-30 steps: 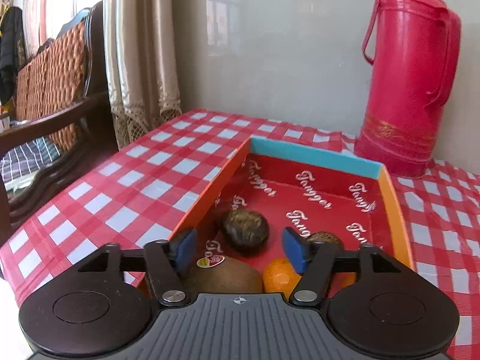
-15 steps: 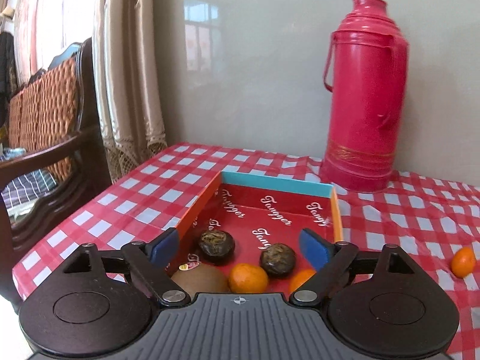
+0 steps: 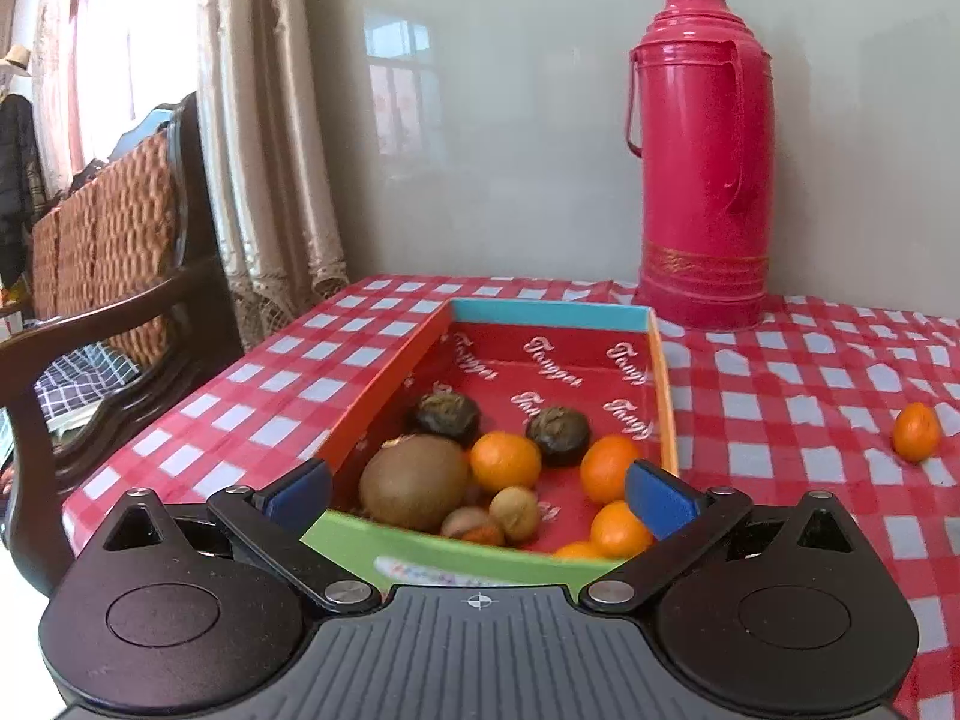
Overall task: Organize fruits
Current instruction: 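Withdraw the left gripper while the right gripper reaches and closes on the last mandarin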
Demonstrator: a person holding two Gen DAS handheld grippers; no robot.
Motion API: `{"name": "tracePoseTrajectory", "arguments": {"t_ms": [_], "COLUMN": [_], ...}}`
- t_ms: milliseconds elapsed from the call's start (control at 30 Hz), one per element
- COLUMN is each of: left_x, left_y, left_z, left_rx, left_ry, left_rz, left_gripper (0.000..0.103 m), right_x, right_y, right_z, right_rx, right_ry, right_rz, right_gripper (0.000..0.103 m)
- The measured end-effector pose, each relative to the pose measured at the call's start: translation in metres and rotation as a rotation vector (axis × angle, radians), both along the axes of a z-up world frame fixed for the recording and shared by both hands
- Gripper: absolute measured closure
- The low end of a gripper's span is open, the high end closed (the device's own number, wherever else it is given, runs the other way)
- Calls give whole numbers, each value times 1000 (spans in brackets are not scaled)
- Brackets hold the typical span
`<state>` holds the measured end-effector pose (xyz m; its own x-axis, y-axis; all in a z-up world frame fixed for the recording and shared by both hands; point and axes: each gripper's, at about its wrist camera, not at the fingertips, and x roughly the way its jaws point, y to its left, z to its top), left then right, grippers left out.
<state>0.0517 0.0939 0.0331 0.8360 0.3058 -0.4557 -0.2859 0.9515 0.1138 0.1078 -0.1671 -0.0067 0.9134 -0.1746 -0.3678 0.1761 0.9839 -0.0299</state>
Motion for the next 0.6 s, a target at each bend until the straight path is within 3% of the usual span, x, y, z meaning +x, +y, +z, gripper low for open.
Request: {"name": "tracePoseTrajectory", "arguments": {"t_ms": [600], "left_x": [-27], "left_y": [23], "left_z": [-12], "left_rx": [-9], "left_ry": [-80], "left_rz": [71], "left_gripper": [0], "right_x": [26], "right_y": [11], "right_z": [0], "right_rx": [1], "right_ry": [35], "right_rz": [88], "right_gripper": [8]}}
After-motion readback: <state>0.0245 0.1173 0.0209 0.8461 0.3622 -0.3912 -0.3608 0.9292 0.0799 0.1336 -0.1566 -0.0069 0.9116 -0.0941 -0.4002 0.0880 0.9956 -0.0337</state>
